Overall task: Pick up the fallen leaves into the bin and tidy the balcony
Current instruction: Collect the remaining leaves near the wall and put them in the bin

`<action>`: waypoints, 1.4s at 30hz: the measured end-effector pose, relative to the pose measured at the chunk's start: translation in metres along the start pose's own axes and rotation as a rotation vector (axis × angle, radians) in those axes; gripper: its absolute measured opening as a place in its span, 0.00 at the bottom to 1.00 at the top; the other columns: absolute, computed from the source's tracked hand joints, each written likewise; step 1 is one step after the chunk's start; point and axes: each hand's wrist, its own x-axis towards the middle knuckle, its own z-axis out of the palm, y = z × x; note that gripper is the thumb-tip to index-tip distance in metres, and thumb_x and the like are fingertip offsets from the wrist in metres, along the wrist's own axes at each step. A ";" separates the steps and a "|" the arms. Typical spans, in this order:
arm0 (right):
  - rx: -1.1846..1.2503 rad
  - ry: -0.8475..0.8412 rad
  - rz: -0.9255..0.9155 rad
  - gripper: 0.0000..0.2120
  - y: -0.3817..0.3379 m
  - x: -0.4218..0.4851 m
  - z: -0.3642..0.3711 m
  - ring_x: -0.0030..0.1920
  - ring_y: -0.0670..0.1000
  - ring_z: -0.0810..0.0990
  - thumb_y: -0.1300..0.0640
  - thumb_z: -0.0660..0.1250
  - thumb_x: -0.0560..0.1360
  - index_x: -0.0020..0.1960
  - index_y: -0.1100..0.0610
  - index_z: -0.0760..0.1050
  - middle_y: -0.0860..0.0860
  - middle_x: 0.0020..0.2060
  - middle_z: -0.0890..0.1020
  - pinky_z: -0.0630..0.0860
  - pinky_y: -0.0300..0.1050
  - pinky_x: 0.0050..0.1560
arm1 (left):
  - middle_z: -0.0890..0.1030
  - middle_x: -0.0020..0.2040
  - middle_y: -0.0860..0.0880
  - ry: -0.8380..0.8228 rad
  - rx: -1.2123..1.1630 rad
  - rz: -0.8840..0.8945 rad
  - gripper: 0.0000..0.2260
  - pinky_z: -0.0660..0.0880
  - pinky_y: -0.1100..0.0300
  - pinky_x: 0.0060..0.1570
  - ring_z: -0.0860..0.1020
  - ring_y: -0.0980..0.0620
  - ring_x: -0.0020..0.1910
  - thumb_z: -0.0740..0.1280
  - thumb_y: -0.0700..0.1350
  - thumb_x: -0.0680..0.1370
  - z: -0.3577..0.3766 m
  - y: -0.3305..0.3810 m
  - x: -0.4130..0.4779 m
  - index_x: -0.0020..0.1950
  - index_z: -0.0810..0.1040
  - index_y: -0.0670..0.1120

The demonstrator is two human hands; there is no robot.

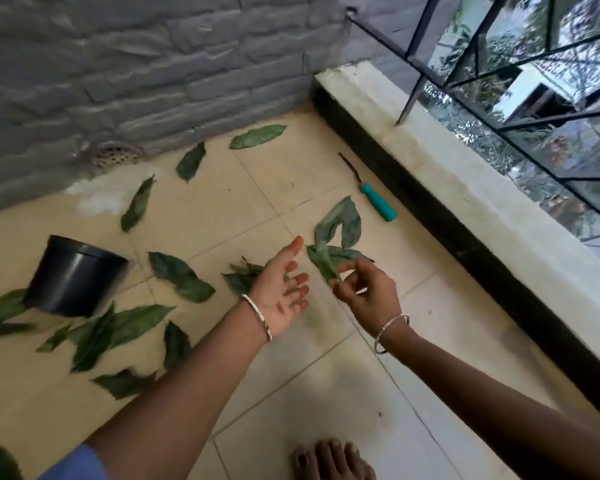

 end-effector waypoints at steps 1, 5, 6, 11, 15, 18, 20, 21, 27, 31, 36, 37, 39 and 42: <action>0.028 -0.023 -0.058 0.09 -0.009 -0.002 0.009 0.36 0.49 0.79 0.55 0.72 0.74 0.53 0.48 0.75 0.50 0.35 0.80 0.79 0.52 0.40 | 0.81 0.53 0.44 -0.045 0.000 -0.001 0.23 0.73 0.52 0.53 0.79 0.46 0.51 0.72 0.61 0.71 0.000 -0.004 0.003 0.57 0.78 0.46; 0.032 -0.109 -0.195 0.11 -0.032 -0.009 0.031 0.36 0.46 0.79 0.50 0.75 0.72 0.49 0.52 0.76 0.45 0.35 0.80 0.77 0.43 0.37 | 0.82 0.37 0.47 -0.083 -0.028 0.030 0.13 0.76 0.55 0.41 0.81 0.50 0.36 0.64 0.52 0.81 0.001 -0.007 0.012 0.42 0.78 0.46; 0.056 -0.140 -0.179 0.11 -0.032 -0.008 0.032 0.36 0.45 0.79 0.47 0.75 0.72 0.47 0.52 0.77 0.45 0.35 0.81 0.76 0.40 0.36 | 0.80 0.37 0.46 -0.031 -0.075 0.045 0.14 0.77 0.54 0.40 0.80 0.48 0.36 0.61 0.51 0.83 -0.002 -0.004 0.015 0.42 0.76 0.45; -0.204 -0.031 -0.093 0.06 0.021 0.028 0.017 0.42 0.45 0.76 0.47 0.66 0.78 0.49 0.49 0.76 0.46 0.42 0.79 0.78 0.46 0.43 | 0.73 0.29 0.49 0.206 -0.226 0.102 0.15 0.76 0.55 0.37 0.74 0.52 0.26 0.59 0.47 0.84 -0.038 0.005 0.027 0.41 0.76 0.43; -0.613 -0.096 0.012 0.24 0.057 0.065 0.003 0.61 0.52 0.70 0.49 0.66 0.77 0.71 0.50 0.66 0.52 0.65 0.70 0.74 0.48 0.60 | 0.67 0.25 0.51 0.182 -0.157 0.068 0.14 0.73 0.58 0.33 0.65 0.55 0.24 0.60 0.48 0.83 -0.052 0.000 0.028 0.42 0.78 0.44; -0.676 -0.160 -0.009 0.20 0.064 0.076 0.007 0.60 0.52 0.69 0.47 0.63 0.79 0.70 0.50 0.66 0.53 0.64 0.70 0.74 0.47 0.58 | 0.66 0.25 0.51 0.135 -0.149 0.084 0.12 0.71 0.59 0.34 0.63 0.55 0.23 0.63 0.49 0.81 -0.056 0.004 0.025 0.42 0.77 0.44; -0.633 -0.133 0.006 0.14 0.066 0.075 0.011 0.55 0.50 0.70 0.49 0.61 0.80 0.65 0.51 0.70 0.52 0.59 0.73 0.74 0.45 0.54 | 0.66 0.25 0.52 0.126 -0.153 0.087 0.12 0.70 0.59 0.35 0.64 0.56 0.23 0.66 0.50 0.79 -0.057 0.006 0.024 0.41 0.77 0.44; -0.611 -0.120 0.009 0.12 0.068 0.073 0.012 0.53 0.49 0.71 0.50 0.61 0.80 0.62 0.51 0.71 0.52 0.56 0.75 0.74 0.44 0.52 | 0.66 0.25 0.51 0.123 -0.154 0.088 0.12 0.70 0.59 0.35 0.64 0.56 0.22 0.68 0.51 0.78 -0.057 0.005 0.024 0.41 0.77 0.45; -0.382 0.034 0.008 0.03 0.049 0.043 0.018 0.42 0.45 0.75 0.54 0.64 0.79 0.53 0.49 0.71 0.46 0.45 0.79 0.71 0.38 0.42 | 0.63 0.27 0.52 0.031 -0.018 0.021 0.19 0.66 0.61 0.29 0.60 0.55 0.22 0.74 0.59 0.69 -0.052 -0.003 0.020 0.47 0.77 0.46; -0.094 0.103 -0.150 0.02 0.000 -0.005 0.040 0.37 0.44 0.77 0.55 0.67 0.78 0.48 0.51 0.74 0.44 0.38 0.78 0.76 0.39 0.37 | 0.65 0.29 0.52 -0.047 0.070 0.008 0.31 0.64 0.59 0.32 0.60 0.55 0.26 0.76 0.63 0.65 -0.036 -0.012 0.018 0.57 0.77 0.43; 0.093 -0.076 -0.289 0.08 -0.038 -0.044 0.053 0.35 0.46 0.79 0.48 0.67 0.78 0.49 0.52 0.75 0.45 0.36 0.80 0.77 0.44 0.35 | 0.77 0.39 0.46 0.011 0.016 0.019 0.13 0.75 0.53 0.43 0.76 0.48 0.37 0.71 0.56 0.75 -0.031 -0.014 0.028 0.43 0.78 0.46; 0.094 -0.093 -0.301 0.10 -0.038 -0.043 0.051 0.35 0.46 0.79 0.45 0.66 0.78 0.49 0.52 0.75 0.45 0.37 0.80 0.76 0.44 0.35 | 0.77 0.38 0.46 0.045 -0.006 0.024 0.13 0.75 0.53 0.43 0.76 0.48 0.37 0.68 0.54 0.78 -0.031 -0.014 0.029 0.40 0.77 0.46; 0.040 -0.077 -0.289 0.11 -0.029 -0.029 0.045 0.37 0.45 0.77 0.43 0.63 0.79 0.48 0.51 0.75 0.45 0.38 0.79 0.75 0.42 0.35 | 0.78 0.36 0.47 0.108 -0.076 0.058 0.14 0.75 0.54 0.41 0.77 0.48 0.36 0.64 0.51 0.81 -0.033 -0.014 0.028 0.38 0.74 0.46; -0.166 0.004 -0.176 0.04 0.005 0.018 0.031 0.40 0.43 0.74 0.49 0.62 0.81 0.51 0.49 0.73 0.44 0.41 0.76 0.75 0.42 0.41 | 0.81 0.37 0.45 0.108 -0.099 0.087 0.14 0.75 0.53 0.45 0.80 0.48 0.39 0.59 0.47 0.84 -0.037 -0.012 0.020 0.41 0.74 0.44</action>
